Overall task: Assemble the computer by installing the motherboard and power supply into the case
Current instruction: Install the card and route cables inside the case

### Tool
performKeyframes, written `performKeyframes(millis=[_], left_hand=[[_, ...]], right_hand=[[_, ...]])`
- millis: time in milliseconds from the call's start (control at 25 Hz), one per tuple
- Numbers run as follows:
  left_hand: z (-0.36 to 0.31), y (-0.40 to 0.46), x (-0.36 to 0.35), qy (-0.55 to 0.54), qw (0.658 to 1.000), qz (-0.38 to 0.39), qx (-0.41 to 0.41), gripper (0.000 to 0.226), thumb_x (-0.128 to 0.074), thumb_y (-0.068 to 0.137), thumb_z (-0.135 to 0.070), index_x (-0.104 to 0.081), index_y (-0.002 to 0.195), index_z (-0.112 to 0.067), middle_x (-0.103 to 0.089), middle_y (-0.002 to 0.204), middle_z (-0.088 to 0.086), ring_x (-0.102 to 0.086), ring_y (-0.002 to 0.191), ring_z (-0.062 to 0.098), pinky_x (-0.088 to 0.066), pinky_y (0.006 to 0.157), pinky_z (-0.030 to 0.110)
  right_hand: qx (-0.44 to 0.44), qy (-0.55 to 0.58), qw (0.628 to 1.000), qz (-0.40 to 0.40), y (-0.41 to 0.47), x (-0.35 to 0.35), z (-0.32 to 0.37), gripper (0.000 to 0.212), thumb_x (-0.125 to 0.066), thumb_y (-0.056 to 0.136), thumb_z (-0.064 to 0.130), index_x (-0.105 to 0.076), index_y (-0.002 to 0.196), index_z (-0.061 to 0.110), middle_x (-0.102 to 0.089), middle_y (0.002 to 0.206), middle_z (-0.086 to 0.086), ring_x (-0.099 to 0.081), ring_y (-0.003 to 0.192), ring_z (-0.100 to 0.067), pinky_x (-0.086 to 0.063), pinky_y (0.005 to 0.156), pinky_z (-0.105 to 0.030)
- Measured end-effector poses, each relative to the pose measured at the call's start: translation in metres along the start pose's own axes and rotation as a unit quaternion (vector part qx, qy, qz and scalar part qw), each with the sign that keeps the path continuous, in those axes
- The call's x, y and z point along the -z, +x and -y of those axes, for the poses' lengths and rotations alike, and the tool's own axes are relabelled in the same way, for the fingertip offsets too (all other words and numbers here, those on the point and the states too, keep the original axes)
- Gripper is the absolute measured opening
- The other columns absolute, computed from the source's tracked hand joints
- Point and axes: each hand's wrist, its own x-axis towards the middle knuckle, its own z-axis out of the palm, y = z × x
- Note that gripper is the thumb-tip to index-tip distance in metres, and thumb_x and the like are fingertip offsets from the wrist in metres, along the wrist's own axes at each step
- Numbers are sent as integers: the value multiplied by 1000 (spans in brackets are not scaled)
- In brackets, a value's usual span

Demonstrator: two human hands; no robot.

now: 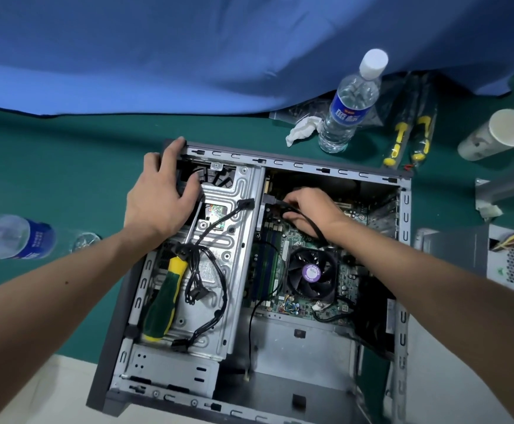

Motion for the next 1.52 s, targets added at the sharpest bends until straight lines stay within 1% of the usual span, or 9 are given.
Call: performKeyframes(millis=[200,400,600,720,960,1080,1240,1440,1520], left_hand=[[0,1,-1,-8,1000,-9,-1,59,-38,92,-58,-21,146,-44,-33,111,-9,-42,62,4,-38,68,35],[-1,3,-1,-3,1000,-3,0,59,-38,92,-58,-19,147,-45,-40,120,-1,-49,72,19,-40,69,36],[-1,3,-1,-2,1000,-5,-1,59,-38,93,-58,-19,147,-44,-39,117,-3,-48,72,19,-41,68,36],[0,3,0,-2,1000,-5,-3,58,-39,94,-58,-19,147,-44,-33,111,-9,-48,70,17,-40,67,35],[0,3,-1,-4,1000,-3,-3,59,-38,93,-58,-19,147,-44,-39,119,-2,-48,72,19,-41,68,35],[1,3,-1,-3,1000,-3,-2,59,-38,92,-59,-19,146,-45,-39,119,-3,-48,71,18,-40,68,35],[0,4,0,-6,1000,-3,-2,59,-37,92,-60,-19,146,-45,-33,112,-10,-46,69,16,-40,68,35],[0,4,-1,-6,1000,-1,-5,59,-39,94,-57,-19,147,-44,-40,122,0,-49,74,19,-41,68,36],[-1,3,-1,-9,1000,0,-3,59,-40,94,-56,-19,148,-43,-40,122,0,-49,74,19,-41,68,35]], right_hand=[[13,-8,1000,0,3,1,1,15,-66,92,19,-72,106,16,-58,90,1,-55,86,-20,-45,81,-27],[15,-18,1000,21,5,2,0,3,-65,92,17,-68,92,19,-55,87,1,-55,83,-22,-41,74,-26],[21,-46,998,36,8,3,6,24,-59,91,12,-49,73,23,-59,93,-4,-62,89,-32,-52,79,-33],[39,-83,994,55,11,7,8,23,-56,90,9,-49,72,21,-60,92,-7,-63,89,-33,-54,78,-36],[106,-172,977,73,18,10,10,6,-60,90,9,-64,89,6,-61,100,-12,-63,92,-34,-52,79,-38],[115,-176,974,79,20,10,15,6,-59,87,3,-59,80,3,-61,100,-16,-63,93,-36,-53,83,-42],[83,-153,981,83,18,9,16,25,-55,89,3,-45,68,11,-59,92,-13,-63,87,-33,-50,74,-35],[-30,-10,999,40,11,9,7,12,-65,94,30,-61,90,20,-64,82,0,-62,78,-23,-48,76,-29],[-61,2,996,69,15,7,7,17,-64,95,30,-63,83,17,-62,77,-1,-58,72,-20,-44,70,-27]])
